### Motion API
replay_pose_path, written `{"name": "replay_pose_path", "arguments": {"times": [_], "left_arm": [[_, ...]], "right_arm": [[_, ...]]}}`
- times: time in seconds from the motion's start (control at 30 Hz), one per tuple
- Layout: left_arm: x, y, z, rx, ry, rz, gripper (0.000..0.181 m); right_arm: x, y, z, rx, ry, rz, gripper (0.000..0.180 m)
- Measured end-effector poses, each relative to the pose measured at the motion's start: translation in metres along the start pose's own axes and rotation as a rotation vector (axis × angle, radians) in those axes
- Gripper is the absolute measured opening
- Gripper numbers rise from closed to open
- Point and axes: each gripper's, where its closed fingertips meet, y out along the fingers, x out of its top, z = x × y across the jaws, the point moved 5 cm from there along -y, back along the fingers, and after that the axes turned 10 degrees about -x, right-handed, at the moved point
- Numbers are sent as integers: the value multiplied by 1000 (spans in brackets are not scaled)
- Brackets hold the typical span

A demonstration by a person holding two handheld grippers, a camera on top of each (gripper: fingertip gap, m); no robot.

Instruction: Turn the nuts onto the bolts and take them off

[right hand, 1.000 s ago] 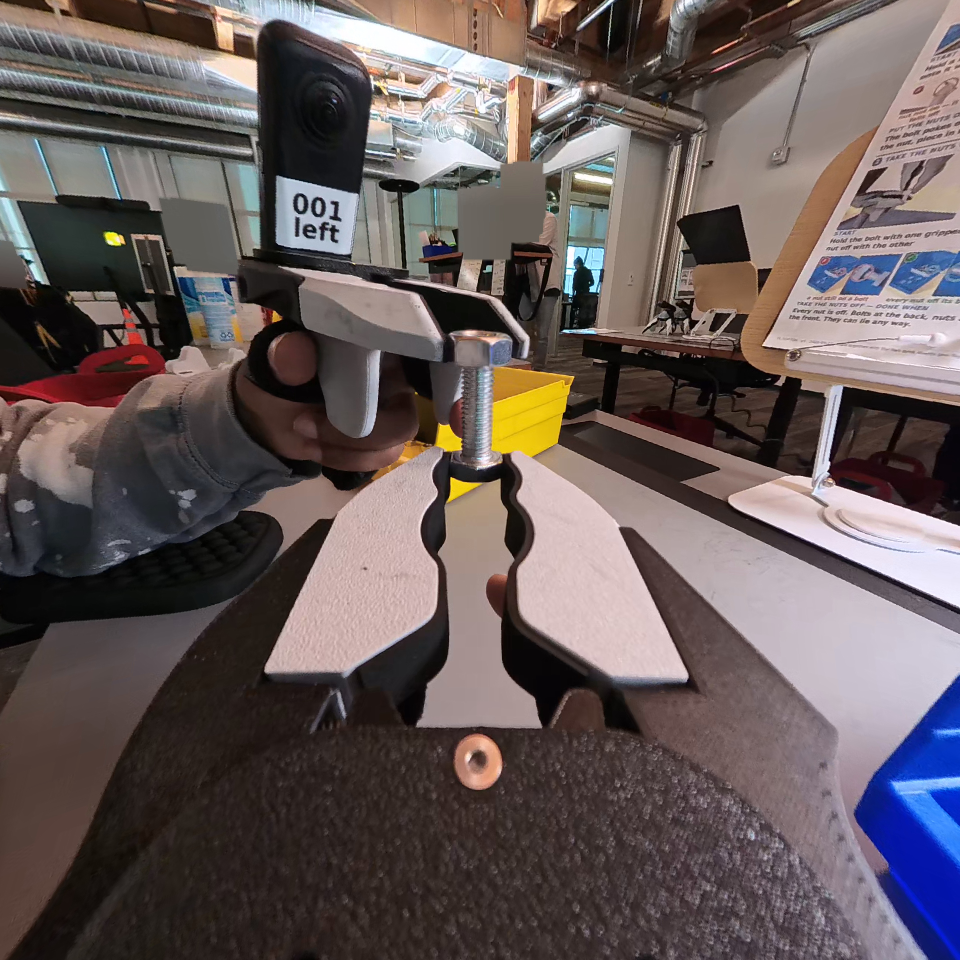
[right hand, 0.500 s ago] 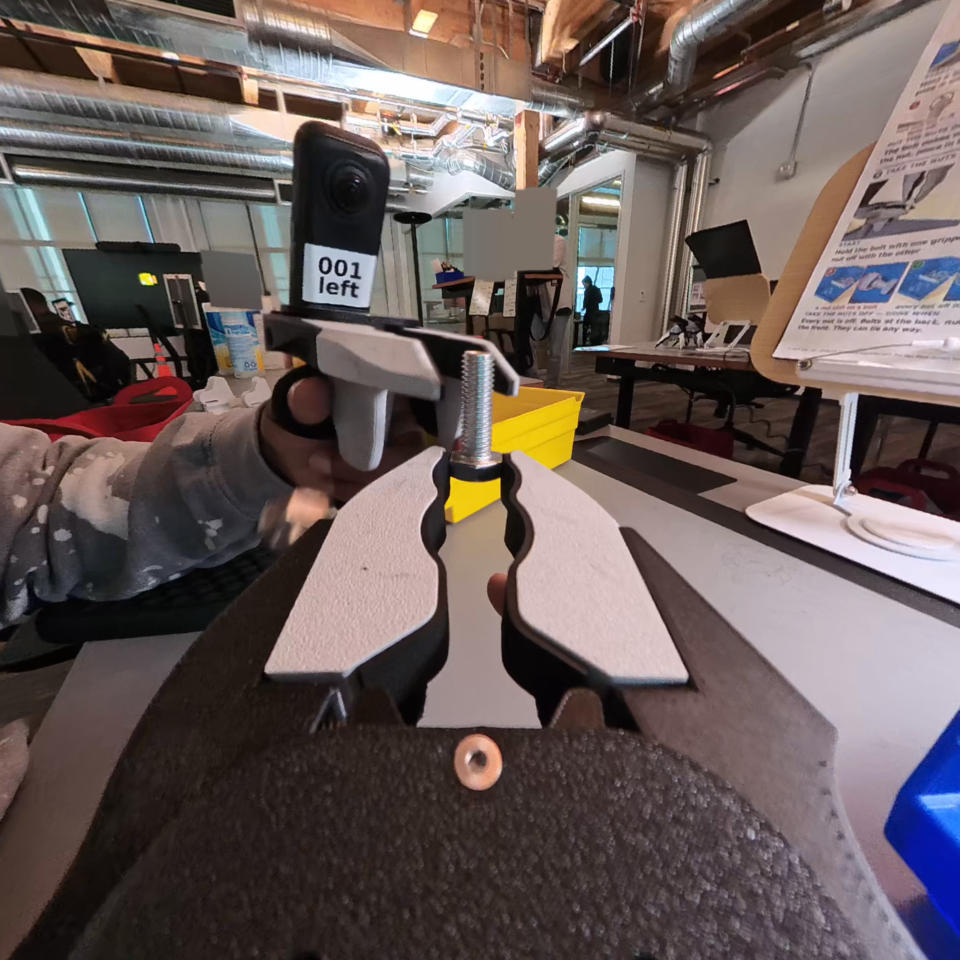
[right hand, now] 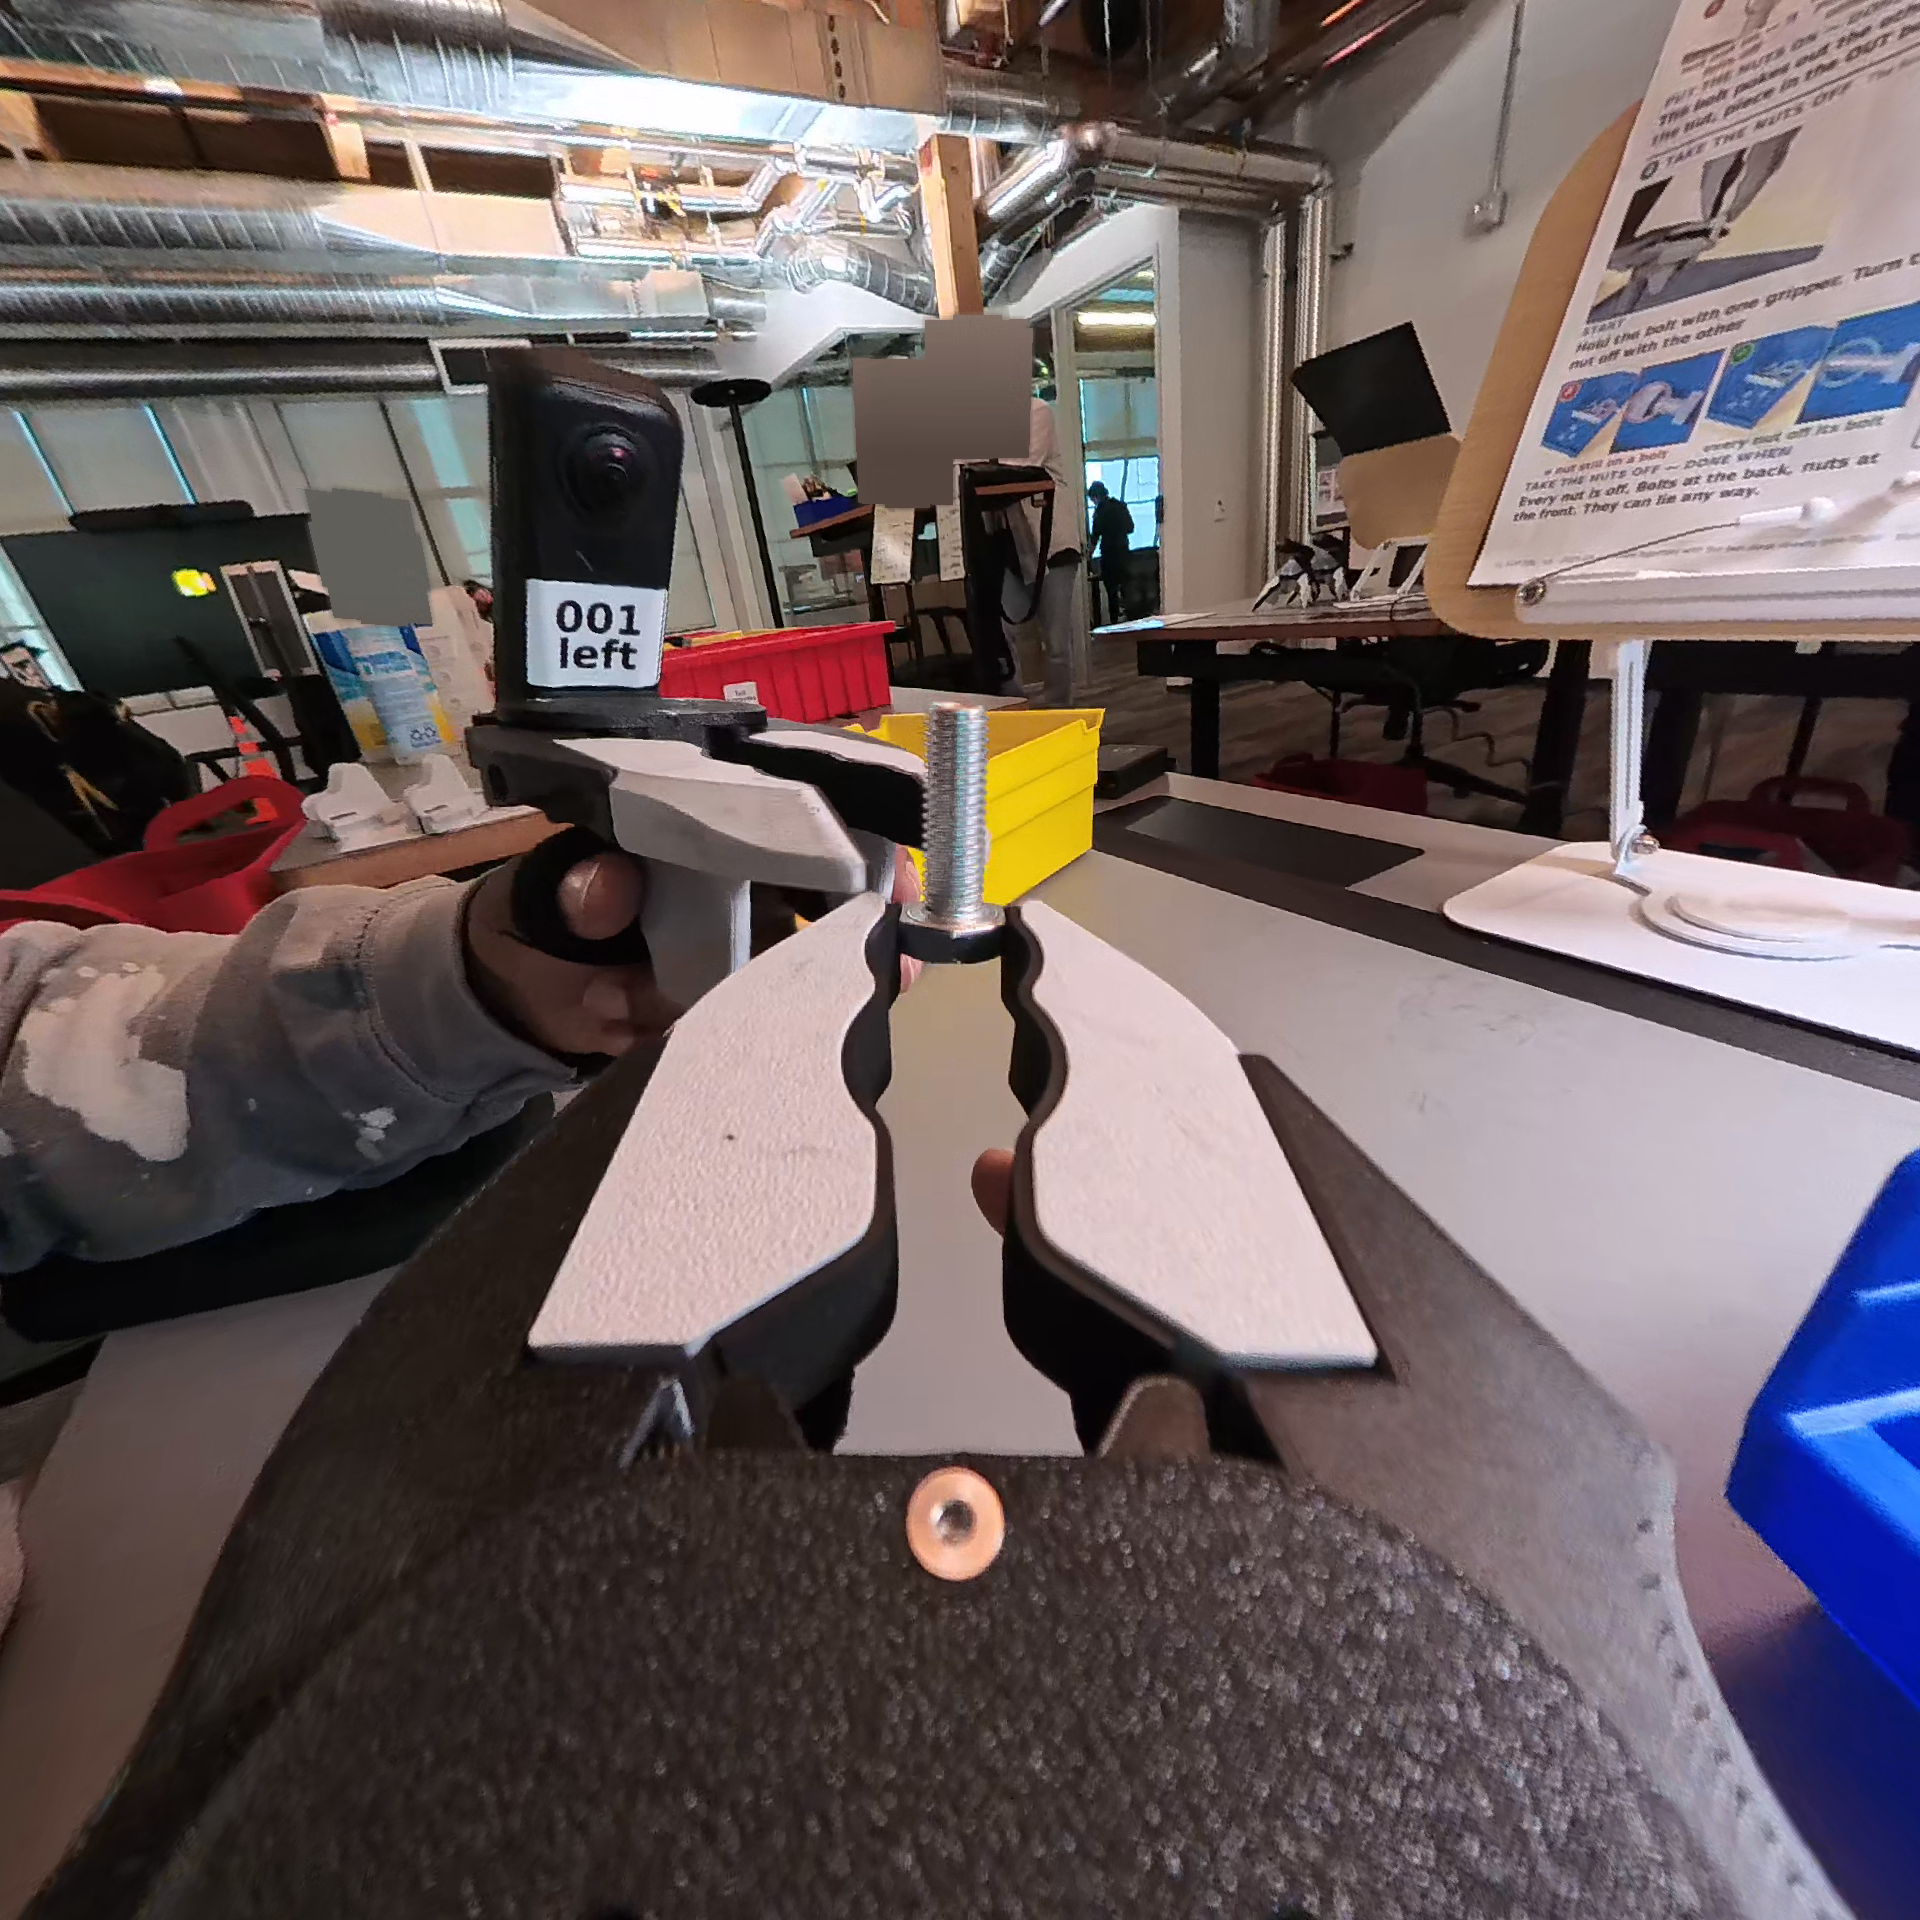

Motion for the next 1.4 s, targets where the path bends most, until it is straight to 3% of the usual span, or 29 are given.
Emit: {"name": "replay_pose_path", "arguments": {"times": [0.4, 1.07, 1.4], "left_arm": [[-5, -12, 20, 80, 7, -12, 25], [-14, -10, 26, 100, 5, -16, 26], [-5, -48, 5, 235, 93, -74, 27]], "right_arm": [[-6, 2, -11, 3, 75, 2, 18], [-3, -2, -18, -20, 34, -11, 18], [10, -11, -32, -110, -62, -97, 18]]}}
